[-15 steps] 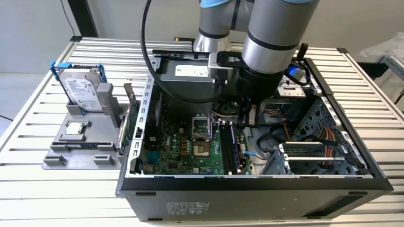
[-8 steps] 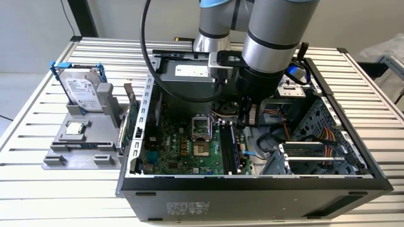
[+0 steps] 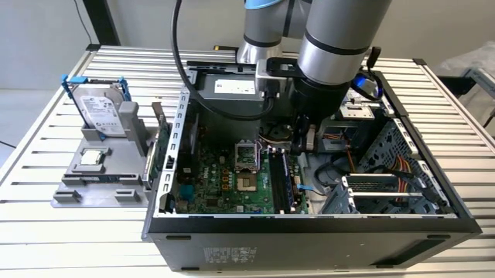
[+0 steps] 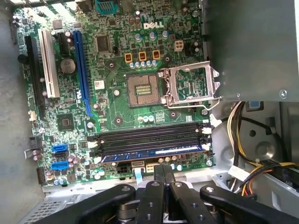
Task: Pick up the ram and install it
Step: 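Press down the ram until it locks into place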
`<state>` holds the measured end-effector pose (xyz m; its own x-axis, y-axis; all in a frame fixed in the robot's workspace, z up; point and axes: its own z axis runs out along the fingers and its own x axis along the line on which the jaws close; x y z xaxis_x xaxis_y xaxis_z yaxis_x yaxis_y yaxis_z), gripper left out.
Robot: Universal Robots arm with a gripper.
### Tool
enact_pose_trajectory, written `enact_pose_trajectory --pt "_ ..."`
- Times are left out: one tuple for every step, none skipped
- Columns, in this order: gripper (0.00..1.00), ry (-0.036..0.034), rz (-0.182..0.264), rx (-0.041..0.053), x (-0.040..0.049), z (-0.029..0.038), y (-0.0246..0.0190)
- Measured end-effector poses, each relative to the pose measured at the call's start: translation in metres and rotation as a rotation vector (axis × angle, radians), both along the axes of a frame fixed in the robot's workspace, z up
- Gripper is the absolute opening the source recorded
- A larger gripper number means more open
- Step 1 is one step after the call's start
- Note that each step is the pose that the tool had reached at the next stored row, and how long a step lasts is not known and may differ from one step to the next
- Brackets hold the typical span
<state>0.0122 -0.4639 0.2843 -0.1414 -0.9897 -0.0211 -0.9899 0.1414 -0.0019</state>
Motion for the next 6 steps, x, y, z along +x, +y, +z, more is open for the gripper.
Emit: enact_pose_trajectory --pt "0.0 0.0 0.0 0.0001 0.0 0.0004 0.0" --pt "0.0 -0.0001 0.0 0.0004 0.0 0.0005 0.0" --pt "0.0 0.0 0.0 0.0 0.0 0.0008 0.0" --pt "0.0 0.0 0.0 0.0 0.0 0.0008 0.0" --pt "0.0 0.0 0.0 0.0001 0.0 0.0008 0.0" --pt "0.0 0.0 0.0 0.0 0.0 0.0009 0.0"
